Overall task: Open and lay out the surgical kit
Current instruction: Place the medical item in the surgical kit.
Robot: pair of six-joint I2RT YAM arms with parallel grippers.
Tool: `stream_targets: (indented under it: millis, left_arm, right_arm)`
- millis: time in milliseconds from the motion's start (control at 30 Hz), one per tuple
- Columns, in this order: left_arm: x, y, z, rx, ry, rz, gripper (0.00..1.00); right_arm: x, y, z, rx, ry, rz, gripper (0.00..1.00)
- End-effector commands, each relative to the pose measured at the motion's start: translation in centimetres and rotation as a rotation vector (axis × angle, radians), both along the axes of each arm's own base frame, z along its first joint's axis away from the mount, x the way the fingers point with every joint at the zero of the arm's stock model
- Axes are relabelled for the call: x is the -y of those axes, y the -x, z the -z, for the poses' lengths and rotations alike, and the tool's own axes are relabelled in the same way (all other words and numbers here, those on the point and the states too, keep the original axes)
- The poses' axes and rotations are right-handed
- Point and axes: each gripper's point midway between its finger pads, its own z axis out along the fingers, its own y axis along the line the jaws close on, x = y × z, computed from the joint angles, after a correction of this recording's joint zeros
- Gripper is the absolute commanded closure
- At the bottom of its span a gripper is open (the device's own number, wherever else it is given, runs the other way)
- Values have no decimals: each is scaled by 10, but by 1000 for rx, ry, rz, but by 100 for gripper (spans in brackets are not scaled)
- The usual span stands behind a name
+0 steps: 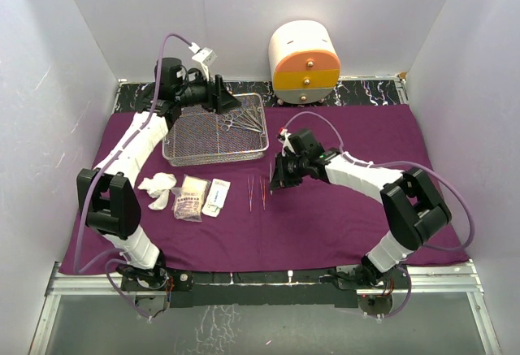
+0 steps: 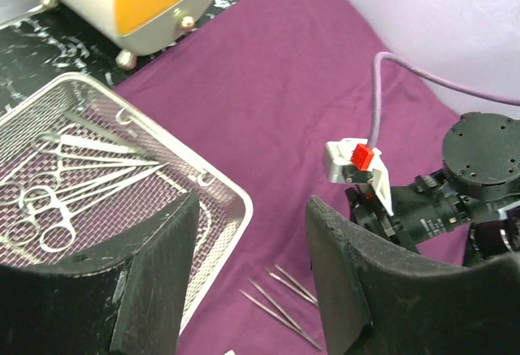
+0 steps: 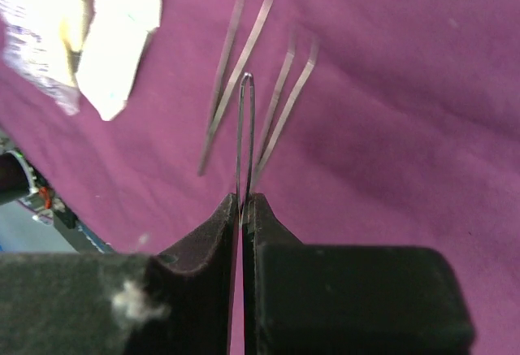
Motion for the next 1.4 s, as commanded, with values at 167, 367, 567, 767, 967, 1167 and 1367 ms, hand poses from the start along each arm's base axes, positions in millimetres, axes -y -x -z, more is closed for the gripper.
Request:
stream_targets:
  millis: [167,367,567,767,967,1167,1367]
  left_arm:
    - [-16,9,-3,55,-45,-13,46]
    - [-15,7,-10,58,-35,-22,46]
    - [-15,6,-15,50,-20,-30,45]
    - [-14,6,-24,43,6,-40,45]
    - [-16,5,-24,42,-2,-59,45]
    - [-17,6,-21,36,-7,-67,44]
    - [-18,6,-21,33,-5,-74,44]
  right_arm:
    - [11,2,22,-60,100,45,100]
    - [12,7,37,-101,125,43,100]
    - [14,8,46,-118,142,63,100]
    - [15,8,51,-146,148,102,100]
    - [10,13,53,-183,135,99,100]
    - [9,17,53,-211,146,81,100]
    - [8,17,52,-226,163,75,100]
